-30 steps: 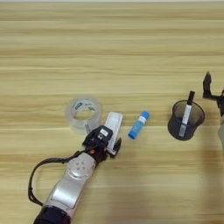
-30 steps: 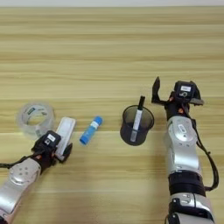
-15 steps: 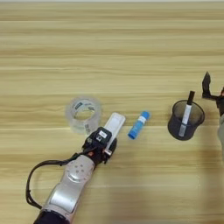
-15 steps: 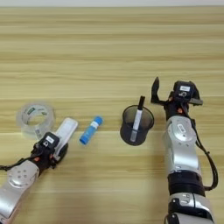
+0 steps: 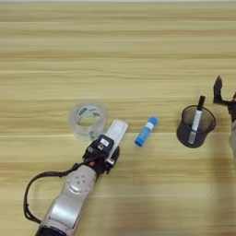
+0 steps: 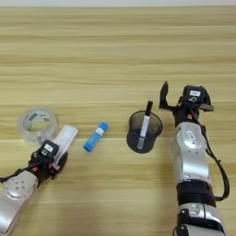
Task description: Move the objects on the table
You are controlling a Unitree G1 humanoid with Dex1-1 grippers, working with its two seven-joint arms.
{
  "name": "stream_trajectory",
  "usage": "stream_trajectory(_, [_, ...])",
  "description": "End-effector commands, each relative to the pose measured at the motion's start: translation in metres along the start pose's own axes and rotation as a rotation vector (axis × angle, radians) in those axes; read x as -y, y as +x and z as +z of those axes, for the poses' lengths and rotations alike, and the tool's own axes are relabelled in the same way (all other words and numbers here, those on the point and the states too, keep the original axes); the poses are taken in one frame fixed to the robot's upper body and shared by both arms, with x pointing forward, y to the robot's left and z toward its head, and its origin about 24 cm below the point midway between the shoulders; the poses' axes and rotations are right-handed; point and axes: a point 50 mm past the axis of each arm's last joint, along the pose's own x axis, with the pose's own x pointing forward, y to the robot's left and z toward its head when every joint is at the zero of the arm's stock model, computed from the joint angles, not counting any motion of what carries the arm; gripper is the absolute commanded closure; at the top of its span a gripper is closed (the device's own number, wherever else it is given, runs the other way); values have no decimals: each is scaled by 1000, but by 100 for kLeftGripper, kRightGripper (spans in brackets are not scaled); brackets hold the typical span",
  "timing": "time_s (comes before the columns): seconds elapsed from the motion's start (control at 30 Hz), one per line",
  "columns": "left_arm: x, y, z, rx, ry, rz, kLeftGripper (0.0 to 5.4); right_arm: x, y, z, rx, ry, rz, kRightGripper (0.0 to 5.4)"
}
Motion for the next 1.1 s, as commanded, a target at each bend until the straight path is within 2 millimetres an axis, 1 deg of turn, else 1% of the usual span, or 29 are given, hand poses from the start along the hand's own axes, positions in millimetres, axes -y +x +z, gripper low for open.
stream_trajectory(0.03, [-2,-6,26,73,8,21,254,-1,-1,0,-7,-1,3,0])
stream_trajectory(0.17, [10,-12,56,158,-21,-22,254,-1,0,0,-7,0,3,0])
stream_trajectory(0.27, [19,-16,68,187,-43,-55,254,-2,0,0,-7,0,4,0])
stream_trajectory(0.37, [27,-19,75,198,-53,-93,254,-3,0,0,-7,1,4,0])
stream_trajectory(0.53, [39,-14,74,163,-115,-156,254,-4,1,0,-5,2,3,0])
stream_trajectory(0.63, [47,-9,73,135,-180,-191,254,-4,1,0,-5,3,4,0])
stream_trajectory(0.87, [58,-1,69,98,-214,-226,254,-6,1,1,-2,5,6,0])
stream_trajectory(1.1, [67,5,66,78,-198,-247,254,-7,1,1,0,7,5,0])
